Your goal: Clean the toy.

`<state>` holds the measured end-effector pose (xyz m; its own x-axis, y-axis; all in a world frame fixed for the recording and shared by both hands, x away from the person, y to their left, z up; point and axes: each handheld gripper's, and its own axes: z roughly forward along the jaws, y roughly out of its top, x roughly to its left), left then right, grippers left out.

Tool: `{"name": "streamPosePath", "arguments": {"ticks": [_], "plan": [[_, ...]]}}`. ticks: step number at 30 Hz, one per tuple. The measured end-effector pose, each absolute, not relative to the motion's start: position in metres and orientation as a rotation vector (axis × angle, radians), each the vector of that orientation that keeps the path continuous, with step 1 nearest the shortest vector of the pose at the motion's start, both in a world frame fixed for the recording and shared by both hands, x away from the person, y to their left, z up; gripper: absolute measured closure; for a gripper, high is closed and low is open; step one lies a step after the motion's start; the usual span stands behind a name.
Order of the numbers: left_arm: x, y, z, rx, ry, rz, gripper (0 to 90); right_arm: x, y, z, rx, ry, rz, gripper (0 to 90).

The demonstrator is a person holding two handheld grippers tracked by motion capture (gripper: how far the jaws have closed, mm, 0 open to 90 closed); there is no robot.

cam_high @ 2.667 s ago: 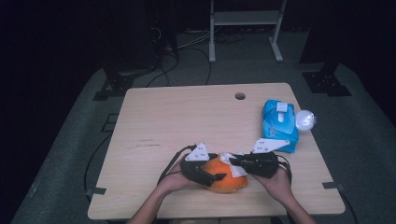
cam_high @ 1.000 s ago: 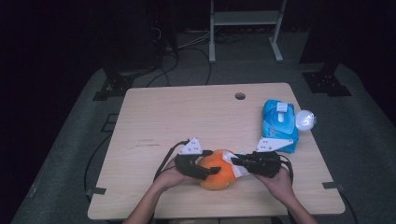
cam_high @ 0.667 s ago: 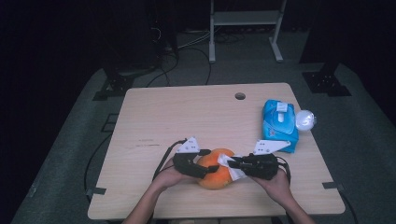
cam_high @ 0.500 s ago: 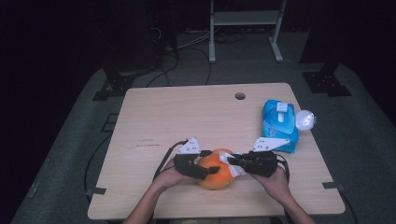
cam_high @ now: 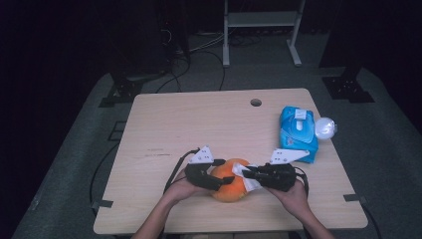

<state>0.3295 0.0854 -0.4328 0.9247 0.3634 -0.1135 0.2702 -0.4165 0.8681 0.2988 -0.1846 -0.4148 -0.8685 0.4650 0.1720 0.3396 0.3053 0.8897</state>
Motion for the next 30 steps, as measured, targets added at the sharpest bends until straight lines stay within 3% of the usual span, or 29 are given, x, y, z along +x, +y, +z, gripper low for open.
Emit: {"name": "streamPosePath", "arguments": {"ticks": [11, 21, 30], "plan": [[0.322, 0.079, -0.431, 2.045, 0.384, 0.089, 29.3, 0.317, -0.191, -0.42, 0.84, 2.409, 1.611, 81.2], [0.322, 0.08, -0.431, 2.042, 0.405, 0.105, 28.7, 0.304, -0.185, -0.415, 0.787, 2.421, 1.622, 81.2], [0.315, 0.073, -0.426, 2.072, 0.314, 0.086, 27.8, 0.319, -0.191, -0.421, 0.856, 2.405, 1.634, 81.2]]}}
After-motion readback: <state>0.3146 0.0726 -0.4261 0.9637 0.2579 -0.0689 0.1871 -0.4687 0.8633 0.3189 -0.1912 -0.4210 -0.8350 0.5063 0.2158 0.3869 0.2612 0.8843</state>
